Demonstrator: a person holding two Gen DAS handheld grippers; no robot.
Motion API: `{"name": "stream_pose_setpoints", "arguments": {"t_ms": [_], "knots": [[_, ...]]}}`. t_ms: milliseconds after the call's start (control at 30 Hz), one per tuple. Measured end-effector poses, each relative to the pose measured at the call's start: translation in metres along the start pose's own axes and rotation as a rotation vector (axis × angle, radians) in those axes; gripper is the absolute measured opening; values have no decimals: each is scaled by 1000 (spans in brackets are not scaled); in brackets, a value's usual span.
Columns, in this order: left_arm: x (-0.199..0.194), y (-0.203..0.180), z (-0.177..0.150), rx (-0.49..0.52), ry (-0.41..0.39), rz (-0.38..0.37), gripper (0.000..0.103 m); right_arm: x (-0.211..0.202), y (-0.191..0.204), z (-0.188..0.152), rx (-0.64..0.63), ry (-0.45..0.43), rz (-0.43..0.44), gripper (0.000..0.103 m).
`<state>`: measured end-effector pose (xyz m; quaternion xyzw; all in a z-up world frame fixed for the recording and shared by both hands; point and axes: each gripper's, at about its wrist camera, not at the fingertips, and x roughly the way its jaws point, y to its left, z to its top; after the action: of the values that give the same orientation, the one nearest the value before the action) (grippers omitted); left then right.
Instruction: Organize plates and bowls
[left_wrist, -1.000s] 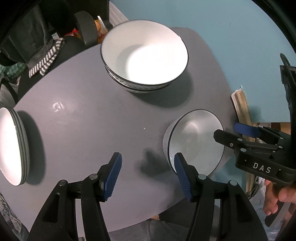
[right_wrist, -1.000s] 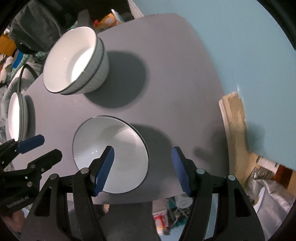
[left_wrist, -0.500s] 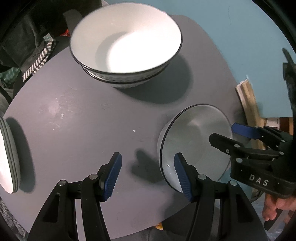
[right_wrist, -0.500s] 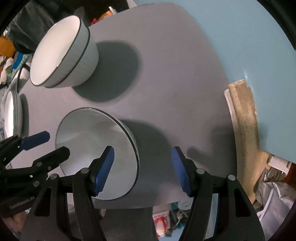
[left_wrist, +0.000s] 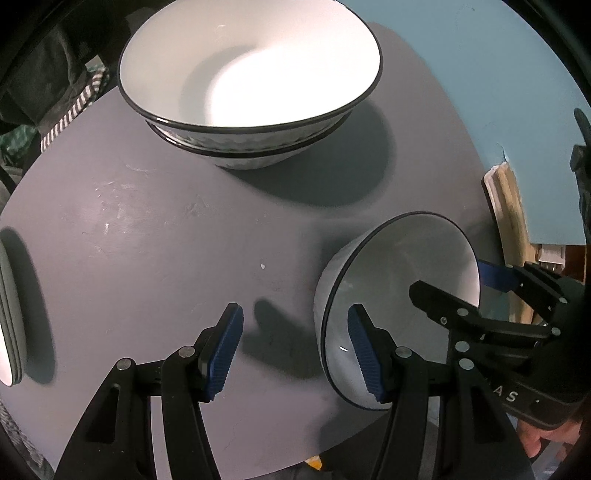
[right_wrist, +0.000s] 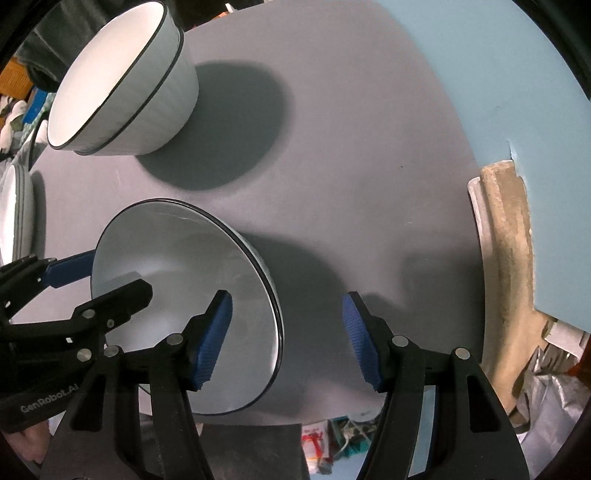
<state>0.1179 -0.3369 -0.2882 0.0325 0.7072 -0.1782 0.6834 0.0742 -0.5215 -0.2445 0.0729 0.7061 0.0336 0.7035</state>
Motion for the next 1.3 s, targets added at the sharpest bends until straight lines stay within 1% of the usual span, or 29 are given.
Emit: {"name": "stream_pose_setpoints", "arguments": {"t_ms": [133,200,233,267,367,400,433,467,500,533,567,600,667,733,767,833,900,1000,1133,1233,1300], "knots": [[1,1,2,0,-8,-1,60,2,-1,4,-8,1,-3,62],[2,1,3,-8,-3,-5,60,3,0,8,-12,4,-1,57],[2,1,-1,-12,-1,-8,60,14,1,1,-12,8,0,53],[2,2,0,-15,0,-13,59,15,1,1,-13,11,5,49],[1,2,-2,-19,0,-22,56,17,2,1,-18,15,11,45],[1,3,-2,-19,1,-23,53,17,3,1,-21,15,10,43],[2,3,-2,-20,4,-27,51,18,3,1,-24,17,14,38],[2,4,-2,-22,7,-27,50,19,4,1,-26,22,17,34],[2,4,-2,-25,10,-28,48,20,5,1,-27,26,20,33],[2,5,-2,-27,13,-30,41,20,6,2,-27,27,21,31],[3,5,-2,-30,17,-35,38,20,7,2,-27,28,22,27],[3,7,-2,-34,21,-40,34,21,7,3,-28,34,24,24],[7,12,-1,-41,22,-52,32,21,10,4,-21,36,30,20],[9,15,-4,-50,25,-49,24,21,9,5,-14,37,39,15],[10,17,-4,-55,28,-49,23,21,9,6,-10,37,42,14],[9,24,-5,-68,36,-60,20,21,10,8,-7,38,46,12],[9,28,-6,-73,40,-75,19,24,6,7,-9,39,49,10],[8,31,-7,-69,43,-73,18,24,8,7,-11,37,42,10],[10,29,-6,-65,54,-85,14,25,8,8,-8,36,42,9],[10,24,-9,-45,57,-93,13,24,7,9,-1,34,41,8],[7,23,-13,-38,58,-75,13,25,10,9,3,35,43,8]]}}
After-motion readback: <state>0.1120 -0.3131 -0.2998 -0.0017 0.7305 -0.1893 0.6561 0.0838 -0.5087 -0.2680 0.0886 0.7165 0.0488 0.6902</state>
